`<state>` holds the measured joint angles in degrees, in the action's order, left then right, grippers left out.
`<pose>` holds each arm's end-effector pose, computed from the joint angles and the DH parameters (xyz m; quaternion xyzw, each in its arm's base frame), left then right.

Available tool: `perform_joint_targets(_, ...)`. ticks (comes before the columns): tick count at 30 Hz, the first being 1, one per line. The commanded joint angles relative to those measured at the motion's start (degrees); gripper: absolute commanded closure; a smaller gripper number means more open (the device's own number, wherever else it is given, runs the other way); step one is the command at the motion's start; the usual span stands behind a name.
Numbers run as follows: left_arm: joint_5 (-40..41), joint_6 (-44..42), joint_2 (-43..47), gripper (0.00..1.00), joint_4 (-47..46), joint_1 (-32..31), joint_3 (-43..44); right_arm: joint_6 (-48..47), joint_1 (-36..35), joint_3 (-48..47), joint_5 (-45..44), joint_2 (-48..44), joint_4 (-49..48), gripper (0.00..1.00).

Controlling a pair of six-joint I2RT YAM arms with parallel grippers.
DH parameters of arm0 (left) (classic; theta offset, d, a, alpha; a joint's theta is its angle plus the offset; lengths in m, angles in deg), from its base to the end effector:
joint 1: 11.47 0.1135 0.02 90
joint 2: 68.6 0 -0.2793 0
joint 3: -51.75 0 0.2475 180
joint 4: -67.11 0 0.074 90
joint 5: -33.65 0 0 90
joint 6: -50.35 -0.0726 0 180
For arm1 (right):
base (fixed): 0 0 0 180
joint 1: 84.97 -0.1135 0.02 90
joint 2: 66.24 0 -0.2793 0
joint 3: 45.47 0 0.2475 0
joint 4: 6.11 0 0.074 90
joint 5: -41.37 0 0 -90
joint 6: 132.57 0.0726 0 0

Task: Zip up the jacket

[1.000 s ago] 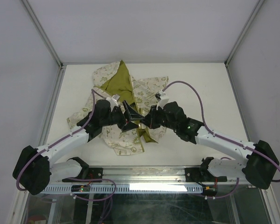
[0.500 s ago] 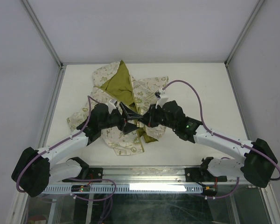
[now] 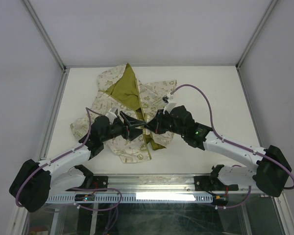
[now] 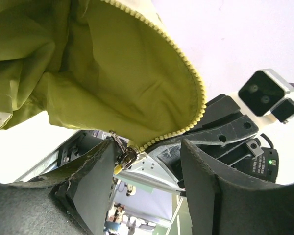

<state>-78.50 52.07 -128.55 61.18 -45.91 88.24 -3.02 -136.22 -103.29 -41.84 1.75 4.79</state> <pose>0.1840 -0.1594 0.2142 -0.2798 0.7492 -0.5874 0.1245 0.1781 0.2356 0.2762 -0.1172 0.8153 0.4365 0.3619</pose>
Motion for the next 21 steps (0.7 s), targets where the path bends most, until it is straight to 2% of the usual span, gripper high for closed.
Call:
perform_joint_targets(1,3.80,2.30,3.08,0.45,-7.05,0.07,-1.44,1.14,-0.18,-0.53,0.33,-1.95,-2.56,1.00)
perform_joint_targets(6,5.03,3.47,4.27,0.46,-8.09,0.16,-3.38,0.97,-0.16,-0.97,0.58,-1.50,-1.77,1.00)
perform_joint_targets(11,4.66,2.55,3.40,0.52,-9.46,0.16,-3.08,0.81,-0.19,-1.50,1.48,-0.74,-1.70,1.00)
perform_joint_targets(19,4.75,2.18,1.67,0.54,-10.94,0.20,-3.80,-0.08,-0.17,-3.02,3.93,0.20,-0.21,1.00)
perform_joint_targets(21,4.76,2.04,1.34,0.57,-12.23,0.19,-3.79,0.15,-0.13,-3.05,4.06,0.38,0.19,1.00)
